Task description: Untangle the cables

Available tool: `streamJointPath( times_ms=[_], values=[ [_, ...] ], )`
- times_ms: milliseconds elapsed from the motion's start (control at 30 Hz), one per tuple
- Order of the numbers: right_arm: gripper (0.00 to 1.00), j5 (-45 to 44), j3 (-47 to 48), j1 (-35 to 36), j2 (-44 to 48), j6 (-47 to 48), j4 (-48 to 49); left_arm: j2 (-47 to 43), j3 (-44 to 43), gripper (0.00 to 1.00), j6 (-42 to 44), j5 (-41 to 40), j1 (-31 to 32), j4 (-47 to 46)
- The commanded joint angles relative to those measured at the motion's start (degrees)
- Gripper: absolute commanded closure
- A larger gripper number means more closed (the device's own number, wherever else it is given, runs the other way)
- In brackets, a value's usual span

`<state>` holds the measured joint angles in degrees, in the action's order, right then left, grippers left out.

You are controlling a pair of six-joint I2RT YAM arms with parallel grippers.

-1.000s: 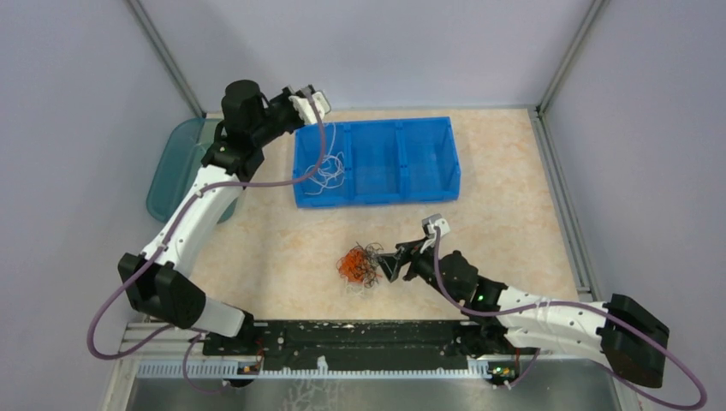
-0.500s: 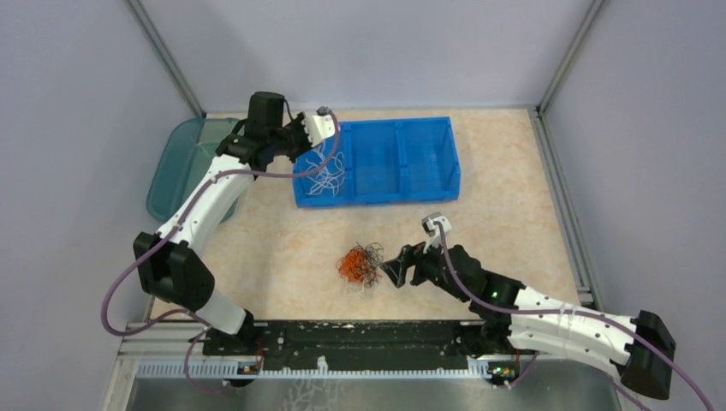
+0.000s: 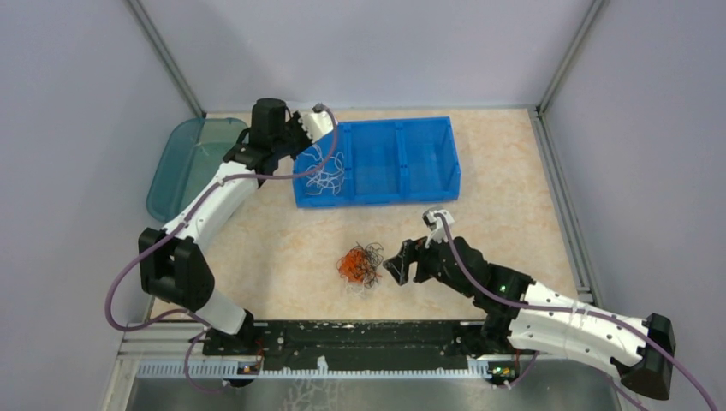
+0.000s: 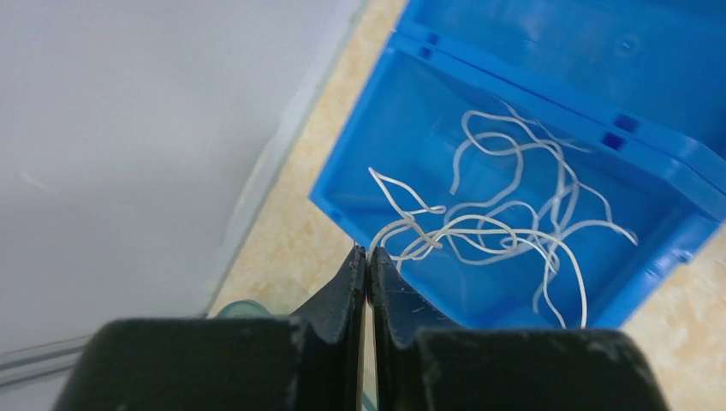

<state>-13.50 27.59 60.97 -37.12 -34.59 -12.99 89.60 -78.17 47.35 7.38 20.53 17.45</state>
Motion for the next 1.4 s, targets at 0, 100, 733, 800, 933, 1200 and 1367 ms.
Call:
streamJointPath(
  times_ms=[0,100,733,800,933,1200,1367],
  values=[
    [0.22,-2.0,-0.7,0.1,0.4,-0.8,2.8,0.7,-0.6,0.9,-2.4,-5.0,0.5,-9.7],
    [0.22,-4.8,0.3,0.1,0.1,1.1,3.3,1.1,-0.6,0.87,-3.3,-4.8,0.7,-10.6],
    [0.27,6.7,6.8,-0.7,-10.3,13.9,2.7,-0.3,-14.1,0.06,-9.3,12.0,0.6,23.6],
    [0.28,9.3,6.1,-0.6,-13.2,16.4,5.2,-3.0,-10.9,0.05,-11.9,15.8,-0.5,24.3],
    [0.21,14.2,6.3,0.8,-21.2,23.0,11.4,-9.5,-3.0,0.02,-11.7,19.9,-1.7,24.7],
    [0.11,13.1,11.1,2.2,-37.4,32.8,18.4,-19.3,3.6,0.02,-10.8,26.8,-5.1,26.8],
    [0.16,12.1,16.0,2.2,-46.8,33.1,20.4,-30.1,14.8,0.04,-9.1,28.6,-5.2,19.6]
  ],
)
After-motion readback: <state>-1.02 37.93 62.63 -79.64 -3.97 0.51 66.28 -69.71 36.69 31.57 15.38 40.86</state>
